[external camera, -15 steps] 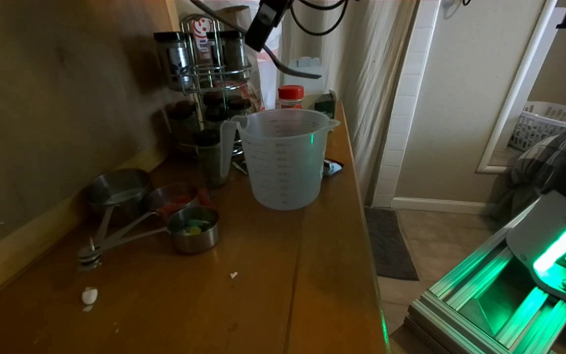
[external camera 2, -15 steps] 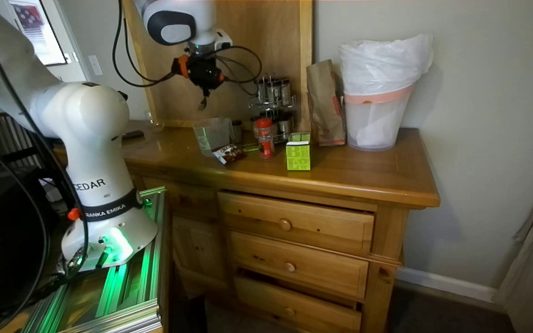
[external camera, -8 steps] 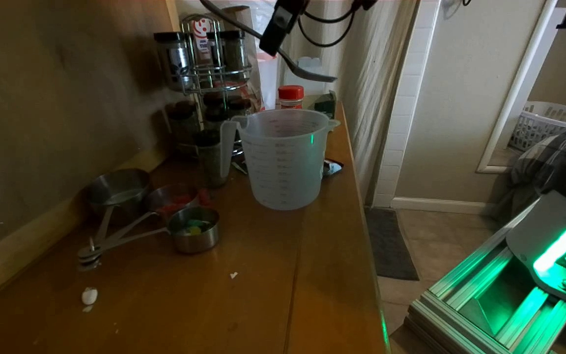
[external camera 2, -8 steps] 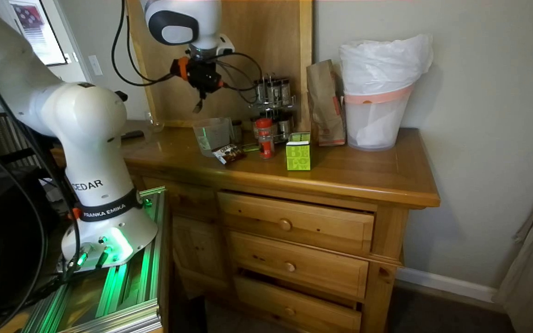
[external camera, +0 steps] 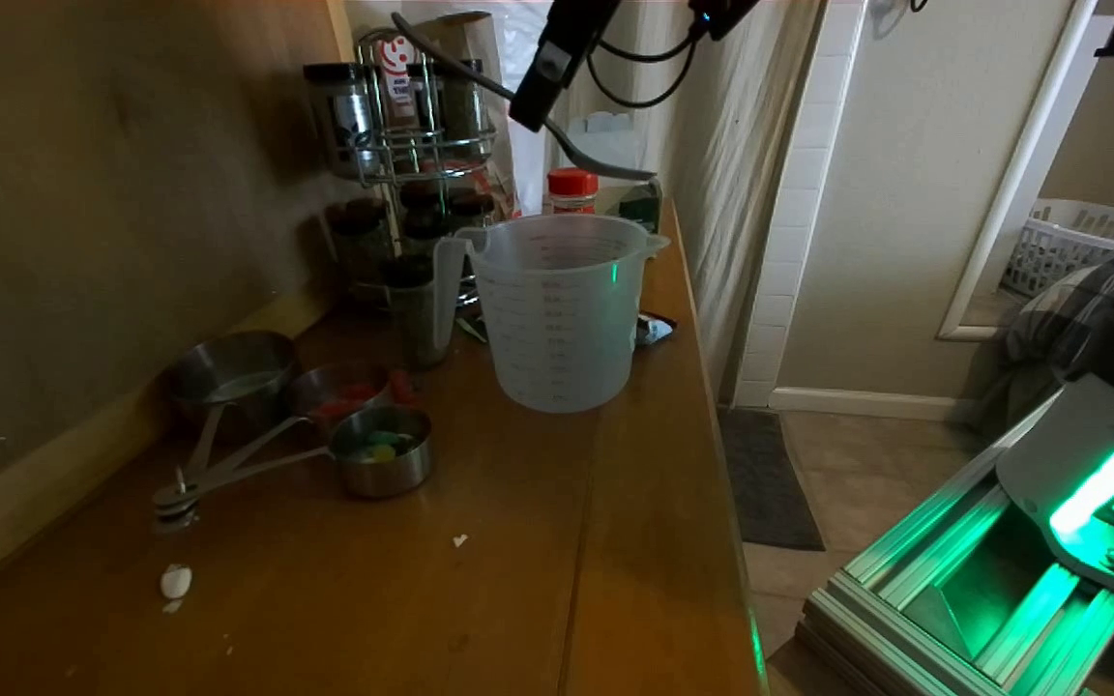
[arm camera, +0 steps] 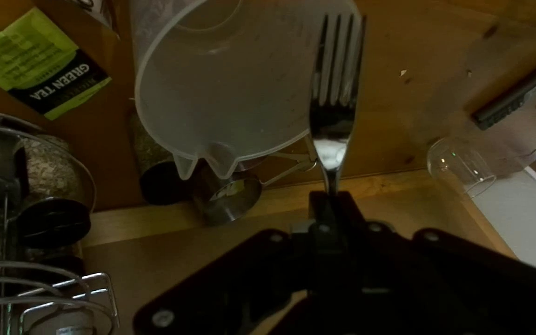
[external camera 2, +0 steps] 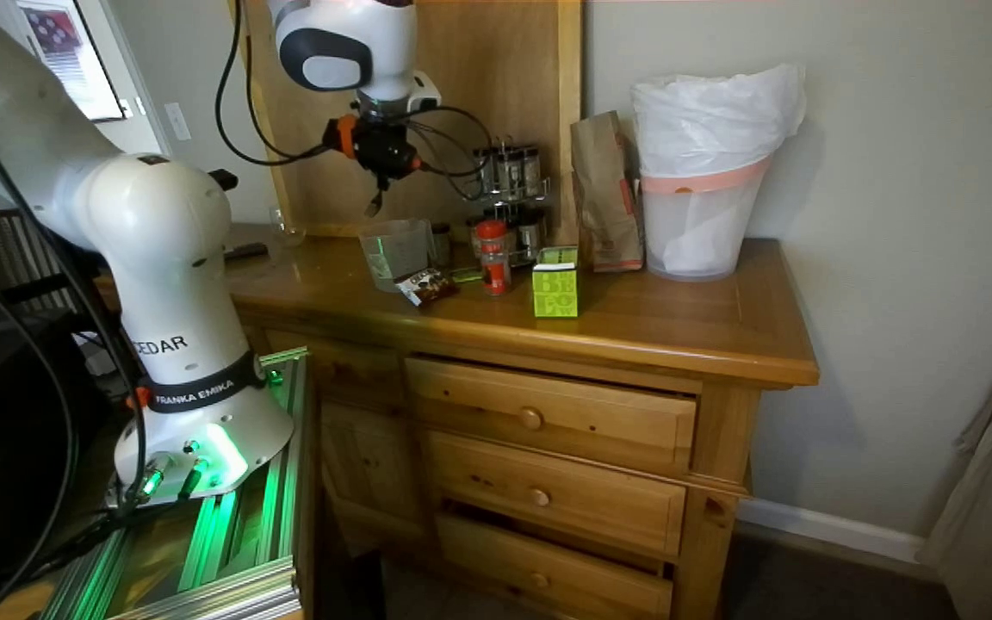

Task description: Pick up the fork, then put it in the jug

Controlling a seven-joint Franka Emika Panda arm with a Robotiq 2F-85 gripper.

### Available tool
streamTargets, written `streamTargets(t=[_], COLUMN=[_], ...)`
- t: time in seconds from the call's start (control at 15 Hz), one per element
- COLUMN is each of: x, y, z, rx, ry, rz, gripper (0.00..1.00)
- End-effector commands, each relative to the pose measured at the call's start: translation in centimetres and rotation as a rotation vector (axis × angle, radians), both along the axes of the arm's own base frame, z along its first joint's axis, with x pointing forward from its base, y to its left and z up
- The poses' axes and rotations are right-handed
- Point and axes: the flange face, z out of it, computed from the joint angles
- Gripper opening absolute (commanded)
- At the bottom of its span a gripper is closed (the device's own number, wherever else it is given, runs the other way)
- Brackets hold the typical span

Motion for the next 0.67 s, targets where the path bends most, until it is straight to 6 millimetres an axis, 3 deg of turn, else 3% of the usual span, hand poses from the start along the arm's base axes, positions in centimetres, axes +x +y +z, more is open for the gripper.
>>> streamTargets(t=[0.0, 0.33, 0.6], x=[1.1, 1.3, 1.4], y=[-0.8, -1.6, -1.7], z=[-0.9, -3.4, -5.7], rx=[0.070, 0.201, 0.178], ry=[-0.051, 0.004, 0.003], rz=[0.003, 0.050, 0.058], gripper=[0.02, 0.02, 0.02])
